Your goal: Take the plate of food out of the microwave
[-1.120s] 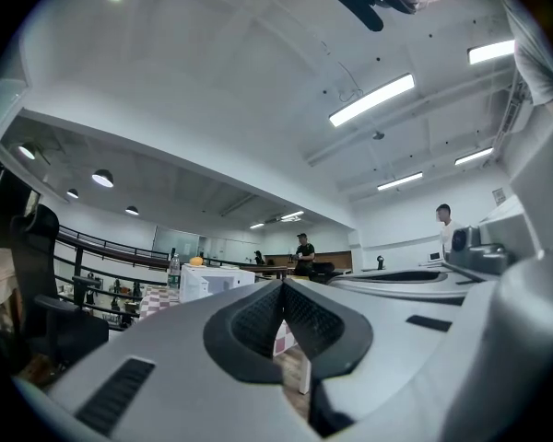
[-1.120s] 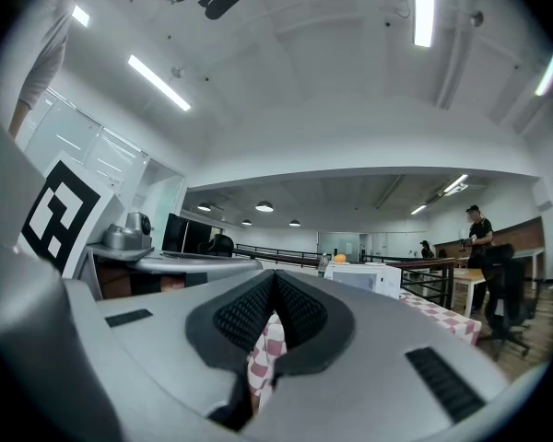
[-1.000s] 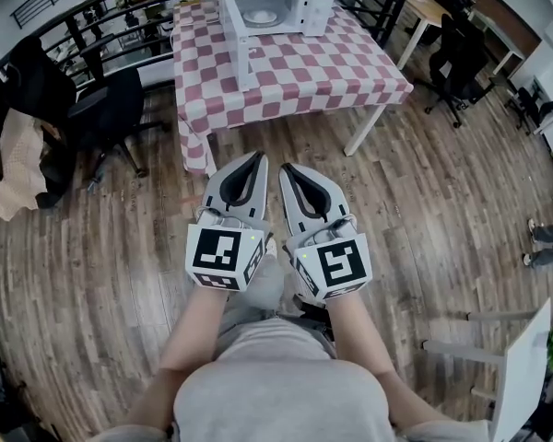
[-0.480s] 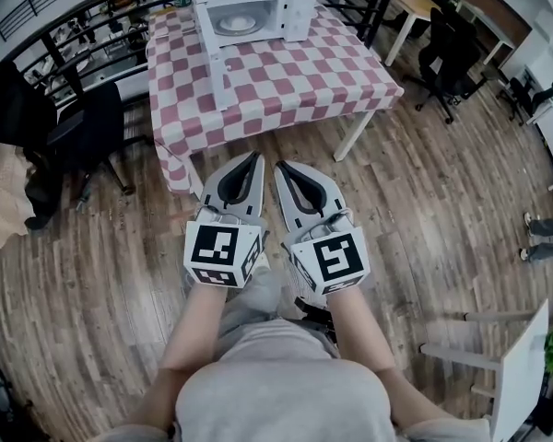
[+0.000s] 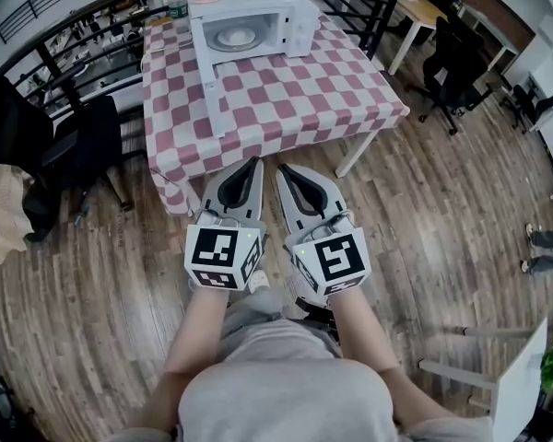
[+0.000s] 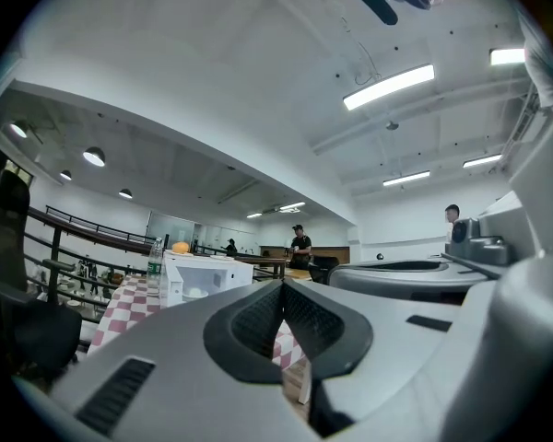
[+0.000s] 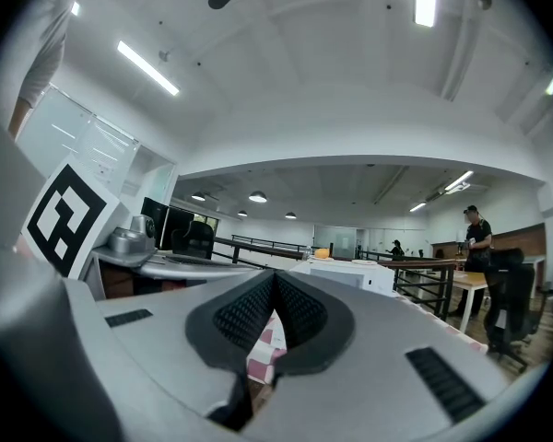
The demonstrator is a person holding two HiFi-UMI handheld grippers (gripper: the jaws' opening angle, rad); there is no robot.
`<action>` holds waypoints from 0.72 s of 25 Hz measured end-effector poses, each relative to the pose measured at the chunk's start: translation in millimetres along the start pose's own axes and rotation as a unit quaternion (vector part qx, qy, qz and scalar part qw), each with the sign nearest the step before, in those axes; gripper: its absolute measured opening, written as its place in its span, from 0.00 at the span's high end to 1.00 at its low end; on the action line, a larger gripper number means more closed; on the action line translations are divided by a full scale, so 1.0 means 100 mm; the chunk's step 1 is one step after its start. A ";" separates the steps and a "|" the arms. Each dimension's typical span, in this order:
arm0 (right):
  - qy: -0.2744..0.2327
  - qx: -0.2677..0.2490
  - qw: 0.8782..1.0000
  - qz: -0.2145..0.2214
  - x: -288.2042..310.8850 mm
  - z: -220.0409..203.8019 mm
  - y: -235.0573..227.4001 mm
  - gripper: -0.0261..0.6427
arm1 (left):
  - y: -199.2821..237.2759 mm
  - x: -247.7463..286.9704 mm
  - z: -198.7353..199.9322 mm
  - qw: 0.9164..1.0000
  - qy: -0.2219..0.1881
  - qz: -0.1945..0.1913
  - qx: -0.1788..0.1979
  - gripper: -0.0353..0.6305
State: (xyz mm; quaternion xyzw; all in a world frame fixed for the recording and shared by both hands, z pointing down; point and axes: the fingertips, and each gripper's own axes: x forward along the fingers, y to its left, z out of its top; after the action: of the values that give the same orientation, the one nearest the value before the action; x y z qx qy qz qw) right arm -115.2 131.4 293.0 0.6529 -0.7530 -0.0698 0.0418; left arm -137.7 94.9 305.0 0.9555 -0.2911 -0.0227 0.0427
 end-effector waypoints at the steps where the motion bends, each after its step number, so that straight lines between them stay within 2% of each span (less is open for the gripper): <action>1: 0.001 0.000 1.000 0.001 0.06 -0.02 -0.05 0.93 | 0.02 0.07 0.00 1.000 0.001 0.000 -0.001 0.94; 9: 0.000 0.007 1.000 -0.008 0.48 -0.14 -0.55 0.93 | 0.19 0.69 -0.01 1.000 0.001 -0.004 0.001 0.94; 18: -0.001 0.012 1.000 -0.009 0.83 -0.17 -0.91 0.93 | 0.31 1.18 0.08 1.000 -0.001 -0.008 0.005 0.94</action>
State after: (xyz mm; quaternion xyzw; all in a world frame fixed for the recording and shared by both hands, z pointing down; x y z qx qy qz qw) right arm -35.7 36.1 293.1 0.6603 -0.7478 -0.0618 0.0321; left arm -57.6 3.2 297.7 0.9580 -0.2835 -0.0225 0.0372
